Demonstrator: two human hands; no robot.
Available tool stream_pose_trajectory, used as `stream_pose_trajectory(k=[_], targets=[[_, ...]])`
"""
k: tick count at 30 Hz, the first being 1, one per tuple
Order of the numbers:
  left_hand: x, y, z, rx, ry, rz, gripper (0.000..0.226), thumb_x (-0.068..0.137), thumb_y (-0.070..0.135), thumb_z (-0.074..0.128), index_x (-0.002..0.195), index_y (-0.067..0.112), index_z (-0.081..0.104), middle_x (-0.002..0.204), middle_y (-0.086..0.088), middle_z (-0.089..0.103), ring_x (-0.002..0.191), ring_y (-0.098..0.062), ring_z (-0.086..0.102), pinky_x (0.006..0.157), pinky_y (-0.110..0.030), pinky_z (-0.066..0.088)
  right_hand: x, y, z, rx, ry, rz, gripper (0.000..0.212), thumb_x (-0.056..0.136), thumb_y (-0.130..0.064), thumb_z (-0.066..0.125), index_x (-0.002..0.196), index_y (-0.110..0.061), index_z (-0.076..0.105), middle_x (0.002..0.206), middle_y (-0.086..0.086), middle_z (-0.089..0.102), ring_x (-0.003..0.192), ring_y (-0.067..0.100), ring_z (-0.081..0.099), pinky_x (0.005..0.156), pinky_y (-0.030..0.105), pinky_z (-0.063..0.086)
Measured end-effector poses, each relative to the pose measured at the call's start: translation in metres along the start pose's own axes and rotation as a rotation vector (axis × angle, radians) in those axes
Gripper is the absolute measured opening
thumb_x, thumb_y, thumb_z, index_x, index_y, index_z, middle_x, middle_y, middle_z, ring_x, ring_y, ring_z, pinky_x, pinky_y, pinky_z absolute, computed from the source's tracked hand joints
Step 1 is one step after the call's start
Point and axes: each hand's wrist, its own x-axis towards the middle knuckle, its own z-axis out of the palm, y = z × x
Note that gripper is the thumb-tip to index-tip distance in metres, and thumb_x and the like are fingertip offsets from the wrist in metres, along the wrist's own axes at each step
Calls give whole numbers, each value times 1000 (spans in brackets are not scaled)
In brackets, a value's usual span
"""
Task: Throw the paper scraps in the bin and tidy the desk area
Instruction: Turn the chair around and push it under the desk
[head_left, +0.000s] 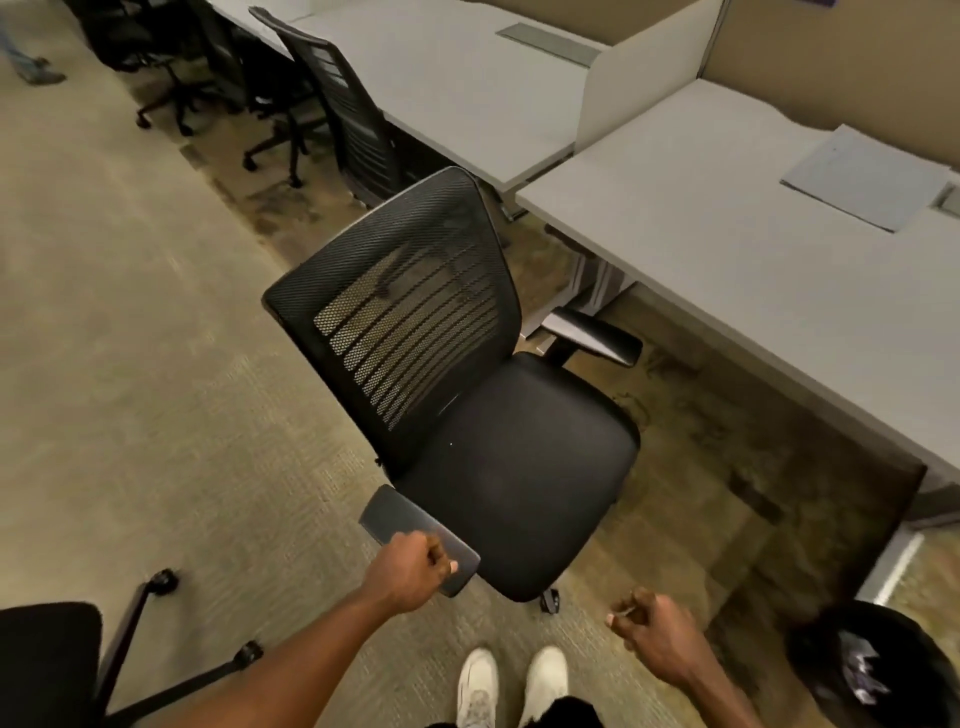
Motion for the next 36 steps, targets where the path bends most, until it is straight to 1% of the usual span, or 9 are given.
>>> stream_pose_trajectory(k=[6, 10, 17, 22, 26, 28, 31, 33, 36], targets=[[-13, -16, -25, -106, 106, -2, 21, 96, 43, 72, 81, 27, 70, 73, 10, 68, 68, -2, 64, 64, -20, 48, -1, -23, 16, -60, -75, -24, 18, 86, -41, 75, 95, -27, 70, 82, -7, 77, 81, 8, 73, 86, 33, 59], [-17, -18, -57, -174, 224, -45, 18, 98, 40, 70, 88, 25, 72, 79, 7, 70, 72, -5, 65, 66, -22, 49, 12, -42, 20, -125, -113, -67, 17, 85, -42, 74, 95, -28, 70, 87, -6, 76, 84, 8, 71, 86, 33, 58], [-3, -34, -149, -211, 475, 0, 11, 96, 30, 75, 93, 19, 77, 85, 7, 75, 78, -9, 71, 78, -39, 62, 28, -80, 49, -127, -121, -118, 15, 83, -41, 72, 92, -29, 67, 87, -11, 75, 85, 6, 69, 79, 27, 56], [40, -39, -240, -43, 772, 271, 13, 94, 29, 76, 85, 22, 70, 85, 6, 65, 69, -13, 63, 64, -34, 53, 50, -121, 81, -61, -69, -76, 30, 83, -43, 72, 107, -28, 64, 98, -8, 74, 96, 13, 70, 87, 31, 56], [79, -45, -305, 42, 863, 521, 14, 94, 38, 71, 88, 28, 65, 92, 10, 57, 69, -11, 56, 60, -26, 45, 63, -158, 117, 58, 6, 27, 42, 84, -46, 74, 120, -28, 63, 100, -9, 74, 99, 13, 70, 89, 29, 55], [98, -49, -331, 73, 883, 606, 16, 93, 38, 72, 91, 24, 67, 97, 8, 58, 80, -11, 56, 65, -27, 48, 66, -179, 133, 151, 36, 90, 44, 86, -44, 76, 125, -27, 62, 108, -7, 74, 100, 14, 70, 92, 31, 56], [119, -55, -356, 214, 876, 622, 27, 89, 45, 74, 99, 20, 72, 111, 2, 62, 108, -20, 56, 87, -42, 53, 66, -207, 159, 277, 99, 183, 45, 88, -38, 74, 129, -24, 61, 114, 0, 74, 99, 19, 72, 91, 33, 58], [133, -58, -366, 220, 756, 584, 45, 85, 51, 77, 116, 18, 70, 132, -6, 59, 126, -27, 54, 102, -52, 51, 62, -223, 178, 345, 184, 249, 45, 88, -34, 76, 129, -19, 63, 119, 5, 74, 103, 25, 72, 91, 37, 59], [153, -57, -376, 39, 487, 521, 77, 83, 51, 82, 142, 13, 50, 148, -9, 50, 131, -29, 57, 110, -49, 51, 62, -241, 202, 439, 320, 350, 49, 85, -32, 80, 127, -12, 65, 125, 14, 71, 113, 33, 68, 94, 37, 56]])
